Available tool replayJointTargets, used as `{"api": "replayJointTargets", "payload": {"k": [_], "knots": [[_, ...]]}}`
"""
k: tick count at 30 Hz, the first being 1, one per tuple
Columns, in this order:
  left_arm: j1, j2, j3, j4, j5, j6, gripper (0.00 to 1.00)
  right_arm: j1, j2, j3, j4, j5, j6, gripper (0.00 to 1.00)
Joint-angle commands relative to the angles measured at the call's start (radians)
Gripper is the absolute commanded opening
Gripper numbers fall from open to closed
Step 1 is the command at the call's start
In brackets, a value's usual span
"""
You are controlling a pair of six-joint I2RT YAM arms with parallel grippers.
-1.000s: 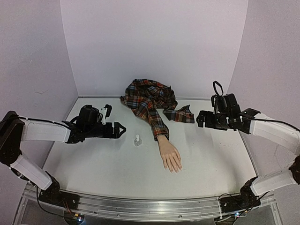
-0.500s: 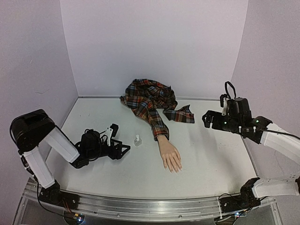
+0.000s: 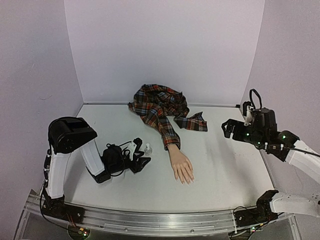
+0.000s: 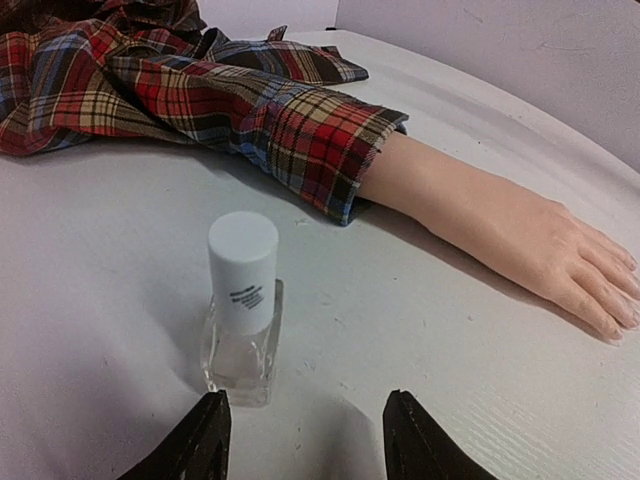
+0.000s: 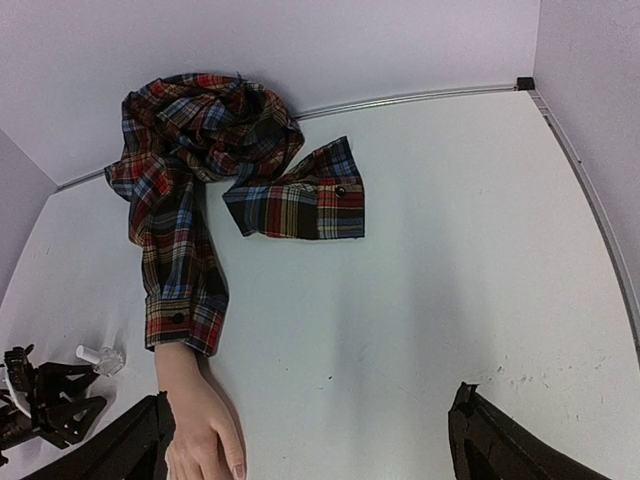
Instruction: Paint the nails
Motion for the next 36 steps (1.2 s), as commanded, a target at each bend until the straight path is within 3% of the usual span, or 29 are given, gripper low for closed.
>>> {"api": "replayJointTargets", "payload": {"k": [1, 7, 10, 12, 15, 26, 36], "knots": [[-0.004, 0.044, 0.064, 0.141, -0.033, 0.051, 0.51, 0.005, -0.011, 0.006, -0.019, 0.026, 0.009, 0.98], [-0.003, 0.074, 0.095, 0.131, -0.076, 0.108, 0.45, 0.006, -0.014, 0.017, -0.032, 0.023, 0.015, 0.98], [-0.004, 0.096, 0.113, 0.126, -0.127, 0.111, 0.50, 0.006, -0.010, 0.022, -0.040, 0.023, 0.012, 0.98], [-0.003, 0.103, 0.117, 0.129, -0.142, 0.108, 0.58, 0.006, -0.014, 0.026, -0.050, 0.023, 0.012, 0.98], [-0.003, 0.105, 0.129, 0.116, -0.117, 0.111, 0.61, 0.006, -0.030, 0.027, -0.058, 0.029, 0.009, 0.98], [-0.003, 0.127, 0.169, 0.099, -0.036, 0.127, 0.42, 0.006, -0.030, 0.036, -0.074, 0.021, 0.001, 0.98], [-0.004, -0.002, 0.144, -0.037, -0.034, 0.115, 0.12, 0.008, 0.074, 0.097, -0.081, 0.024, 0.018, 0.98]]}}
